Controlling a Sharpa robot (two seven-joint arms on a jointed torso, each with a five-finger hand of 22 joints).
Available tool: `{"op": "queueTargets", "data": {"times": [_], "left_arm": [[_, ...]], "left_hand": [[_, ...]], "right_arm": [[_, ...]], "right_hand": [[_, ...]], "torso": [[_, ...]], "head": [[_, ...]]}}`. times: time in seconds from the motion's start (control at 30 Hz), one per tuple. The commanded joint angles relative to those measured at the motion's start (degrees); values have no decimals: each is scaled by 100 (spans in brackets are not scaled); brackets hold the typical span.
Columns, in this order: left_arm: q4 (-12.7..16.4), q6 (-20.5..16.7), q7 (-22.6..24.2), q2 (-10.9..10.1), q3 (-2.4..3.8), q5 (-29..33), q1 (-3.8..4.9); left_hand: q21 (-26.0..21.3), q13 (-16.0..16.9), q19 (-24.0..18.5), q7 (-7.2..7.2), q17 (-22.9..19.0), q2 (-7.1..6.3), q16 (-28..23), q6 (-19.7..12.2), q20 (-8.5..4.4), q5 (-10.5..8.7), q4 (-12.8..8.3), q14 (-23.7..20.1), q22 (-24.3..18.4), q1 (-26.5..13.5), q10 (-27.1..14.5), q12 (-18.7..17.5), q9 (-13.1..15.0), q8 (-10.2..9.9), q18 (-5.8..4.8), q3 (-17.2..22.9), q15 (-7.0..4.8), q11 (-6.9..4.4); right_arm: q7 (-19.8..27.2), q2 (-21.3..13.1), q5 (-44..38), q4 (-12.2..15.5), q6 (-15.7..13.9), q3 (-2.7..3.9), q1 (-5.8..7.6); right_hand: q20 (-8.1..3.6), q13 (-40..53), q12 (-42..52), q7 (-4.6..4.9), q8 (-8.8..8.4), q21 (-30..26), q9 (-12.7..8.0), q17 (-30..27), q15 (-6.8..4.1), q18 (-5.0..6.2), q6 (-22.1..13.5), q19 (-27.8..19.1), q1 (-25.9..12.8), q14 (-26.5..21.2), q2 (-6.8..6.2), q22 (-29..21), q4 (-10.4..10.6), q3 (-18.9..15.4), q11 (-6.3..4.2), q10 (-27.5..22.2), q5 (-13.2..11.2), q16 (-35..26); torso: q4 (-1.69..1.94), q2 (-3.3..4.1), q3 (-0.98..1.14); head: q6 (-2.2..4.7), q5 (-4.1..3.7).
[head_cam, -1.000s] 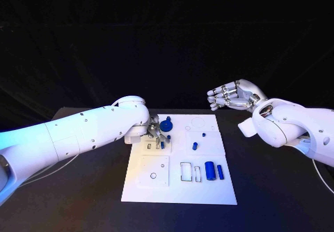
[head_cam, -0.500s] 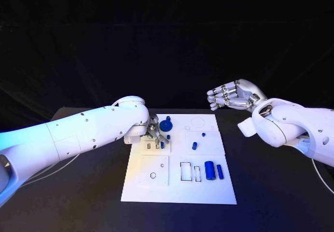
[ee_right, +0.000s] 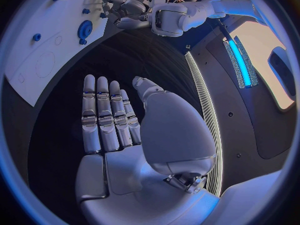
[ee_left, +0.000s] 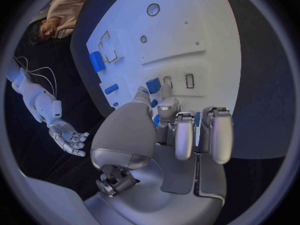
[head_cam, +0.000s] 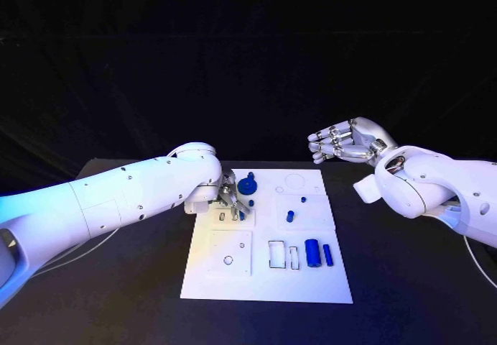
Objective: Assemble the parts on the task board
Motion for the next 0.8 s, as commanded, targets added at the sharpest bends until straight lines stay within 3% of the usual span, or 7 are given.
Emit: {"op": "queueTargets", "data": {"times": [0.03,0.63,0.8], "left_arm": [[-14,118,95,35,-4,106,1],[-69,51,146,81,-19,223,0],[-68,28,170,83,-20,297,0]], "left_hand": [[28,-1,322,-5,1311,15,-18,-39,-15,-2,-1,516,898,91,-56,-31,19,31,-56,64,-38,2],[37,2,327,-12,1315,86,-19,-66,-16,5,-3,518,919,284,-60,-39,85,31,-59,286,-43,-5],[39,-29,327,-28,1314,122,-24,-96,-25,14,-27,517,926,535,-87,-80,122,17,-59,531,-56,-20]], "right_arm": [[36,11,-18,-4,14,0,-5],[30,35,-18,-19,29,-2,-9],[24,46,-18,-32,38,-4,-15]], "right_hand": [[16,-6,-10,3,-16,-22,-9,-7,40,35,-4,41,-35,3,8,-7,-32,-9,39,-8,22,-26],[16,-7,-9,2,-16,-23,-9,-8,40,35,-3,42,-36,2,9,-10,-33,-9,38,-7,25,-26],[16,-7,-9,2,-16,-23,-9,-8,40,35,-3,42,-36,2,9,-10,-33,-9,38,-7,25,-26]], "torso": [[-3,3,0],[-4,4,1],[-4,1,2]], "head": [[6,1],[-34,-3],[-37,-3]]}}
